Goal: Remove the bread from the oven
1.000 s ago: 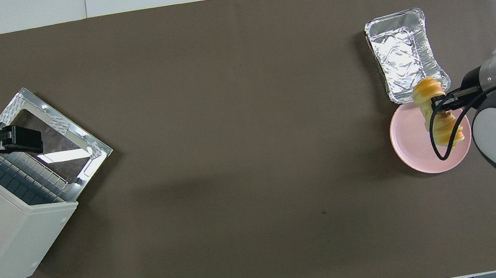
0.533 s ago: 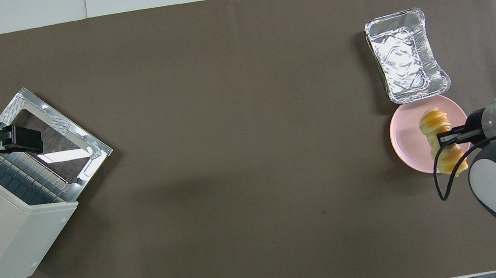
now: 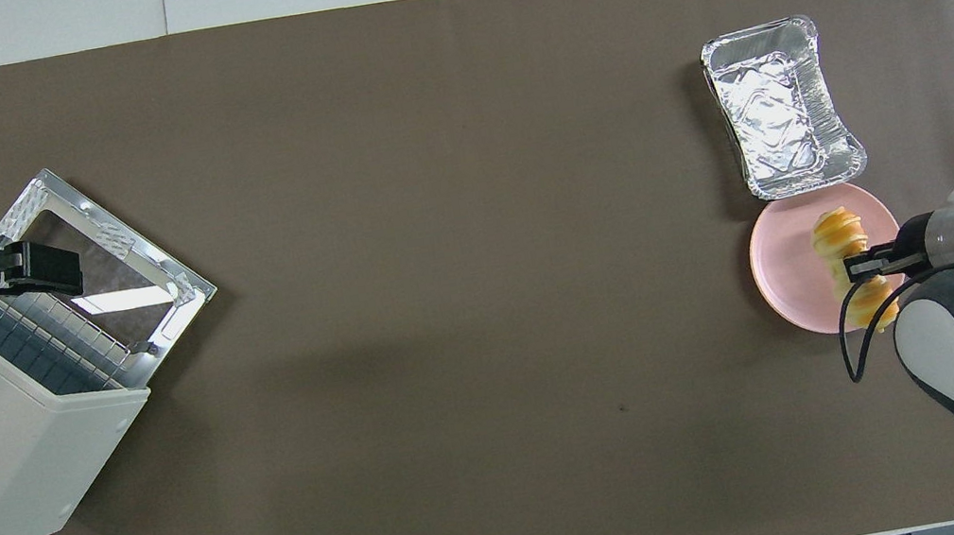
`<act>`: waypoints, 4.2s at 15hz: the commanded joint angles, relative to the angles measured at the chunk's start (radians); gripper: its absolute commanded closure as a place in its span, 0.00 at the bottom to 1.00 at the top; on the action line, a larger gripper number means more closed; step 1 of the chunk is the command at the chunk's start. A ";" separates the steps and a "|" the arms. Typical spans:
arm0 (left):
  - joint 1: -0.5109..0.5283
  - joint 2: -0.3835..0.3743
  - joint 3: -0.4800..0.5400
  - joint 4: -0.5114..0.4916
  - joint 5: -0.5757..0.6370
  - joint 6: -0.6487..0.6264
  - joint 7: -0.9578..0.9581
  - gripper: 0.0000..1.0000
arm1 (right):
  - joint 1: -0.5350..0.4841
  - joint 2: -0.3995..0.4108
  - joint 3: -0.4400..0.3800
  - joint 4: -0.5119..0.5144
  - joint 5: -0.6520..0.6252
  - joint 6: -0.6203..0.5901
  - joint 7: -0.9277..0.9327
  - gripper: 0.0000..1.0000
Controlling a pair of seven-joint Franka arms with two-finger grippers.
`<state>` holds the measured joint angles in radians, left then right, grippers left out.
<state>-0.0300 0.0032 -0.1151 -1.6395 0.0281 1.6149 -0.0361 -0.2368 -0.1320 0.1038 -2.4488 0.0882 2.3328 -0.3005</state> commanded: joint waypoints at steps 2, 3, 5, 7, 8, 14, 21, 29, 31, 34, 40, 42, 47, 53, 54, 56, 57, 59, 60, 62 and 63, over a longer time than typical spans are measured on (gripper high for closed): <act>0.008 -0.019 0.000 -0.020 -0.014 0.011 0.001 0.00 | -0.016 -0.003 0.010 -0.007 -0.007 0.008 -0.023 1.00; 0.008 -0.019 -0.001 -0.020 -0.014 0.011 0.001 0.00 | -0.015 -0.004 0.010 -0.007 -0.007 0.008 -0.022 1.00; 0.008 -0.019 -0.001 -0.020 -0.014 0.013 0.001 0.00 | -0.007 0.008 0.010 -0.007 -0.007 0.016 -0.015 1.00; 0.008 -0.019 -0.001 -0.020 -0.014 0.011 0.001 0.00 | -0.006 0.032 0.011 -0.007 -0.007 0.061 -0.014 1.00; 0.008 -0.019 0.000 -0.020 -0.014 0.011 0.001 0.00 | -0.004 0.052 0.011 -0.007 -0.007 0.078 -0.014 1.00; 0.008 -0.019 0.000 -0.020 -0.014 0.011 0.001 0.00 | 0.036 0.075 0.011 -0.004 -0.005 0.111 0.044 1.00; 0.008 -0.019 0.000 -0.020 -0.014 0.011 0.001 0.00 | 0.050 0.074 0.011 -0.004 -0.005 0.108 0.067 0.35; 0.008 -0.019 0.000 -0.020 -0.014 0.011 0.001 0.00 | 0.047 0.075 0.011 0.106 -0.005 -0.030 0.067 0.00; 0.008 -0.019 0.000 -0.020 -0.014 0.011 0.001 0.00 | 0.047 0.072 0.011 0.154 -0.005 -0.082 0.067 0.00; 0.008 -0.019 0.000 -0.020 -0.014 0.011 0.001 0.00 | 0.047 0.063 0.011 0.218 -0.005 -0.157 0.066 0.00; 0.008 -0.019 -0.001 -0.020 -0.014 0.011 0.001 0.00 | 0.037 0.016 0.008 0.402 -0.010 -0.436 0.069 0.00; 0.008 -0.019 0.000 -0.020 -0.014 0.011 0.001 0.00 | 0.036 -0.012 0.005 0.454 -0.024 -0.518 0.069 0.00; 0.008 -0.019 0.000 -0.020 -0.014 0.011 0.001 0.00 | 0.033 0.054 0.007 0.686 -0.062 -0.708 0.138 0.00; 0.008 -0.019 0.000 -0.020 -0.014 0.011 0.001 0.00 | 0.031 0.058 0.010 0.691 -0.087 -0.679 0.172 0.00; 0.008 -0.019 0.000 -0.020 -0.014 0.011 0.001 0.00 | 0.030 0.061 0.010 0.705 -0.087 -0.678 0.172 0.00; 0.008 -0.019 -0.001 -0.020 -0.014 0.011 0.001 0.00 | 0.031 0.077 0.010 0.723 -0.087 -0.679 0.179 0.00; 0.008 -0.019 0.000 -0.020 -0.014 0.011 0.001 0.00 | 0.028 0.077 0.010 0.723 -0.085 -0.678 0.179 0.00; 0.008 -0.019 0.000 -0.020 -0.014 0.011 0.001 0.00 | 0.028 0.080 0.010 0.740 -0.079 -0.694 0.181 0.00; 0.008 -0.019 0.000 -0.020 -0.014 0.011 0.001 0.00 | 0.030 0.086 0.010 0.755 -0.076 -0.716 0.196 0.00; 0.008 -0.019 0.000 -0.020 -0.013 0.011 0.001 0.00 | 0.045 0.103 0.004 0.766 -0.077 -0.724 0.225 0.00; 0.008 -0.020 0.000 -0.020 -0.014 0.011 0.001 0.00 | 0.048 0.101 0.005 0.765 -0.081 -0.724 0.228 0.00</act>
<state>-0.0300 0.0032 -0.1151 -1.6395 0.0281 1.6149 -0.0361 -0.1907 -0.0607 0.1035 -1.7232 0.0100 1.6368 -0.1017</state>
